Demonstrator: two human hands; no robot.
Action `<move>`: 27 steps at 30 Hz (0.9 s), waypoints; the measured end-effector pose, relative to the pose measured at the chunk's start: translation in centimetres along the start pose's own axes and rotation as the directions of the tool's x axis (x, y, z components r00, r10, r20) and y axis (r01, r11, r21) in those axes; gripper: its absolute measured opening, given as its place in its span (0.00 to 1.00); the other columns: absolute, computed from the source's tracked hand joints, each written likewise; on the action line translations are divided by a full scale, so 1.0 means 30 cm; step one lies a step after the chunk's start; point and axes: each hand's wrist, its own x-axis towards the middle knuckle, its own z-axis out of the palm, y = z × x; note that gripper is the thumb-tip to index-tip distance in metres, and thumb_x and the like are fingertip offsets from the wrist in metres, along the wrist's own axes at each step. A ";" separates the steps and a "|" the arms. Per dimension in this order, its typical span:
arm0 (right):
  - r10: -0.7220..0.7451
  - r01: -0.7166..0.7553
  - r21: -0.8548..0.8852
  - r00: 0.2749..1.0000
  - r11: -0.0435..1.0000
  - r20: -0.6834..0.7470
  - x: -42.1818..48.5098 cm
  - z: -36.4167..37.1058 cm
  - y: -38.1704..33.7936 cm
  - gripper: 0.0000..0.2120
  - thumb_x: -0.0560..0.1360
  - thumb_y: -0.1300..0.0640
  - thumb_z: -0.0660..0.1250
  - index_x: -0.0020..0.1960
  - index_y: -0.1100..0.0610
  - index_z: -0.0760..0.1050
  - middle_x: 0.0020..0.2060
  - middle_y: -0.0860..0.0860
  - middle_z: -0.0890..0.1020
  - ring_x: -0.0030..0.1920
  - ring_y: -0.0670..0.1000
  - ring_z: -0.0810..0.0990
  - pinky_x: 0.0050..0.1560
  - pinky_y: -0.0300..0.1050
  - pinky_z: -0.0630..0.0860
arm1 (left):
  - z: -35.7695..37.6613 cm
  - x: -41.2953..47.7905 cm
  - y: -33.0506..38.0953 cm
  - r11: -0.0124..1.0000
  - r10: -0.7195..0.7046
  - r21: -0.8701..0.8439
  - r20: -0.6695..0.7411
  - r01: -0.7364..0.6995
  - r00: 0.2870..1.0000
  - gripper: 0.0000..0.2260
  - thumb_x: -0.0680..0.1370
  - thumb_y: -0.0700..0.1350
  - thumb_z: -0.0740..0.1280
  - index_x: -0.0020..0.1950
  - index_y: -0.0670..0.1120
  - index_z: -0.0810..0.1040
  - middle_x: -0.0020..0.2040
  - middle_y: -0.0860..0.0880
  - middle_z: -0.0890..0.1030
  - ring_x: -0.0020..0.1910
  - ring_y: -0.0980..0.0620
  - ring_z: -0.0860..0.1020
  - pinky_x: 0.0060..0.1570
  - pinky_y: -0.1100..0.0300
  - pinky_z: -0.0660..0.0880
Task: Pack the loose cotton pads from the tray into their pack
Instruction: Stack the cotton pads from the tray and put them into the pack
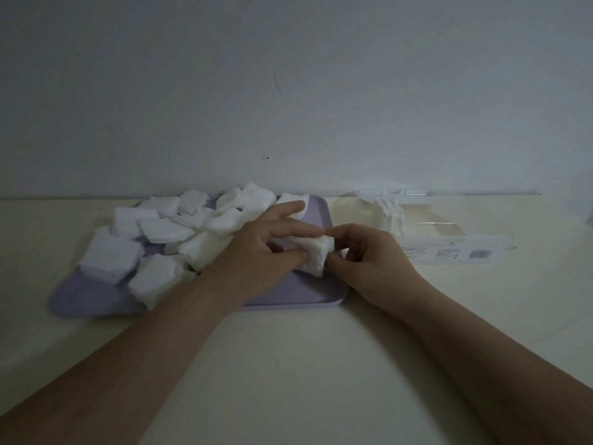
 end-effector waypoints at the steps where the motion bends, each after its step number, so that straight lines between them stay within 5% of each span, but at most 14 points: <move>1: 0.005 -0.005 0.002 1.000 1.000 -0.003 -0.003 0.000 -0.004 0.09 0.76 0.64 0.72 0.55 0.56 0.84 0.41 0.47 0.85 0.25 0.39 0.74 0.31 0.27 0.67 | 0.004 -0.002 0.001 1.000 0.018 0.012 0.017 -0.018 1.000 0.29 0.74 0.29 0.70 0.51 0.67 0.86 0.70 0.63 0.75 0.70 0.68 0.71 0.63 0.68 0.74; 8: 0.087 -0.083 -0.038 0.990 0.996 0.111 0.000 -0.006 -0.015 0.24 0.73 0.64 0.74 0.67 0.53 0.77 0.42 0.42 0.82 0.30 0.37 0.76 0.34 0.28 0.70 | 0.028 -0.011 0.007 0.988 0.049 0.144 0.070 -0.058 0.996 0.24 0.78 0.29 0.64 0.59 0.57 0.84 0.71 0.55 0.75 0.67 0.72 0.71 0.63 0.75 0.67; 11: 0.017 -0.009 -0.117 0.997 0.993 0.071 -0.006 0.012 -0.022 0.21 0.71 0.55 0.80 0.61 0.50 0.79 0.42 0.42 0.83 0.33 0.34 0.78 0.36 0.28 0.71 | 0.029 -0.009 0.006 0.979 0.070 0.183 0.089 -0.086 0.994 0.27 0.78 0.31 0.66 0.61 0.65 0.79 0.72 0.57 0.74 0.68 0.65 0.73 0.62 0.75 0.68; 15: -0.048 0.050 -0.163 0.999 0.985 0.016 -0.003 0.017 -0.006 0.13 0.74 0.63 0.74 0.55 0.50 0.82 0.36 0.37 0.82 0.33 0.37 0.78 0.36 0.29 0.69 | 0.013 0.002 -0.027 0.991 -0.019 0.129 0.011 0.017 1.000 0.33 0.69 0.46 0.76 0.74 0.55 0.73 0.64 0.56 0.79 0.62 0.63 0.78 0.58 0.73 0.73; 17: -0.053 0.058 -0.173 0.998 0.983 0.032 -0.007 0.011 -0.009 0.15 0.73 0.66 0.72 0.55 0.50 0.82 0.36 0.35 0.82 0.33 0.37 0.78 0.36 0.28 0.69 | 0.003 0.005 -0.039 0.982 -0.043 0.184 0.025 0.037 0.999 0.32 0.67 0.49 0.81 0.70 0.52 0.77 0.60 0.57 0.81 0.57 0.64 0.79 0.57 0.70 0.74; 19: -0.057 0.058 -0.215 0.998 0.975 0.011 -0.010 0.013 -0.007 0.17 0.73 0.64 0.72 0.57 0.47 0.82 0.41 0.39 0.83 0.38 0.39 0.79 0.38 0.28 0.70 | 0.004 0.001 -0.035 0.988 -0.060 0.146 0.019 0.057 0.998 0.20 0.68 0.46 0.82 0.58 0.55 0.84 0.53 0.57 0.82 0.50 0.60 0.80 0.51 0.69 0.75; 22: -0.068 0.015 -0.349 0.988 0.937 -0.140 -0.006 0.022 0.005 0.23 0.72 0.57 0.73 0.66 0.45 0.78 0.56 0.46 0.80 0.54 0.41 0.78 0.54 0.29 0.70 | 0.005 0.002 -0.037 0.994 -0.059 0.086 -0.043 0.063 0.997 0.13 0.68 0.43 0.83 0.46 0.57 0.86 0.42 0.58 0.80 0.38 0.58 0.74 0.41 0.66 0.71; 27: 0.064 -0.068 -0.185 0.997 0.980 -0.032 -0.011 0.058 -0.005 0.29 0.79 0.61 0.66 0.78 0.51 0.64 0.67 0.47 0.77 0.67 0.45 0.75 0.62 0.29 0.67 | 0.005 0.001 -0.032 0.995 -0.085 -0.049 0.024 0.086 0.996 0.13 0.70 0.39 0.80 0.52 0.50 0.86 0.35 0.52 0.80 0.35 0.56 0.73 0.38 0.63 0.70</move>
